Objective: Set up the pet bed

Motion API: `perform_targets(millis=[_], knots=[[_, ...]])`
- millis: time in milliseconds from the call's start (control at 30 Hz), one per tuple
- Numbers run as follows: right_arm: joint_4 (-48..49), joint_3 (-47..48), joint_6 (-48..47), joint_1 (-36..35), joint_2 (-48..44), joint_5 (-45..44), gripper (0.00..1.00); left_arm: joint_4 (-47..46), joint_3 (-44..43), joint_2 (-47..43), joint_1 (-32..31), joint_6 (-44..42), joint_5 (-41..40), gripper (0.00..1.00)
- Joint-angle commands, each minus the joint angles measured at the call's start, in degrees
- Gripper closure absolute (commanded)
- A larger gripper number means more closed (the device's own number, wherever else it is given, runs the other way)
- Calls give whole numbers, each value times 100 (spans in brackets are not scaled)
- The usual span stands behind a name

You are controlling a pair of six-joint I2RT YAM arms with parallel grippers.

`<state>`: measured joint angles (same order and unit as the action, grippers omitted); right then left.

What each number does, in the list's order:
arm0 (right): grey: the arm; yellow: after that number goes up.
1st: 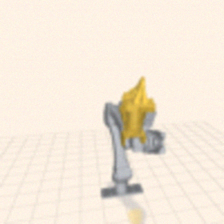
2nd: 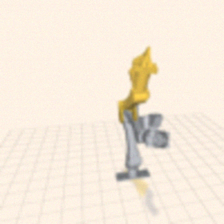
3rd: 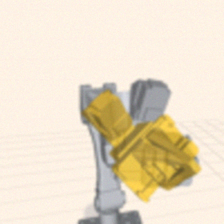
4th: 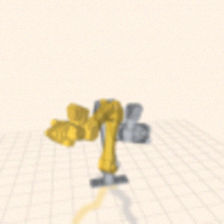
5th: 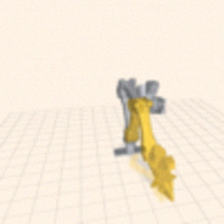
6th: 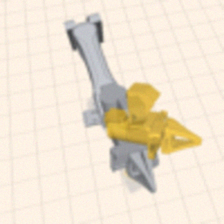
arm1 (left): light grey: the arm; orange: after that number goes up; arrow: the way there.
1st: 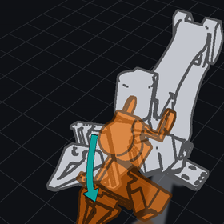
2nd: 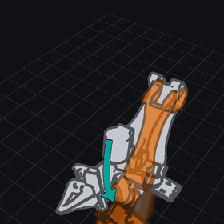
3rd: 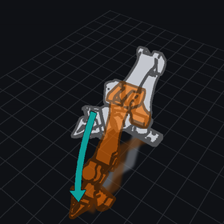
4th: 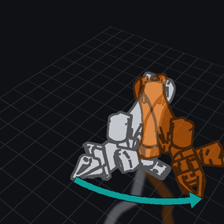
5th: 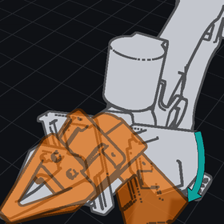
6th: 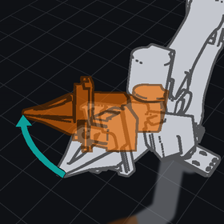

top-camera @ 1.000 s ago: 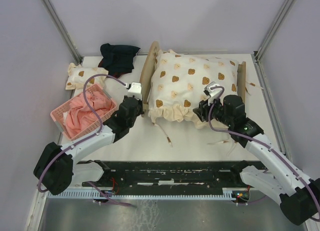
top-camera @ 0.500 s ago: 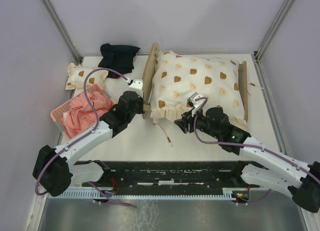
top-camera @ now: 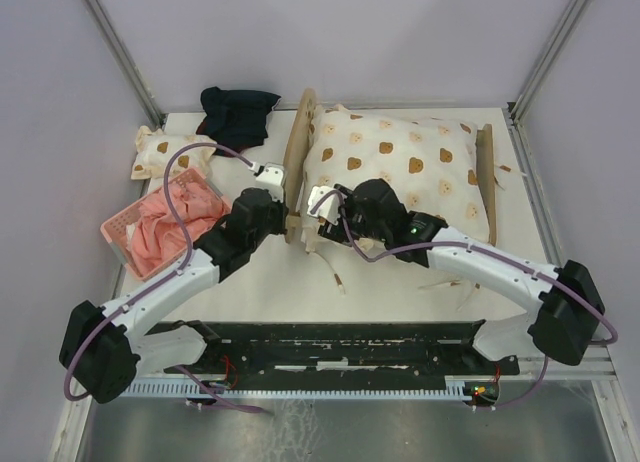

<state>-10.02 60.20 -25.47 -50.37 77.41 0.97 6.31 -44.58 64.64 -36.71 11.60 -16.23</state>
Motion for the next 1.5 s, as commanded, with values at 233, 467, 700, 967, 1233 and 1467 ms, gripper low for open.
perform_targets(millis=[233,467,700,967,1233,1467], knots=[[-296,184,-209,57,703,-238,35,-1696,146,-787,-7,64,50,97],[96,-443,364,19,-223,-134,33,-1484,-375,-748,-18,236,526,97],[-307,-368,628,-153,-928,-22,32,-1404,-678,-693,-15,512,744,97],[176,-345,-1187,-578,-866,695,25,-1220,-888,-742,-21,600,822,97],[304,54,-2230,-845,105,52,22,-1200,-755,-916,-18,679,846,97],[1290,175,-1863,-851,394,-707,81,-1258,-604,-1093,-19,778,1056,97]])
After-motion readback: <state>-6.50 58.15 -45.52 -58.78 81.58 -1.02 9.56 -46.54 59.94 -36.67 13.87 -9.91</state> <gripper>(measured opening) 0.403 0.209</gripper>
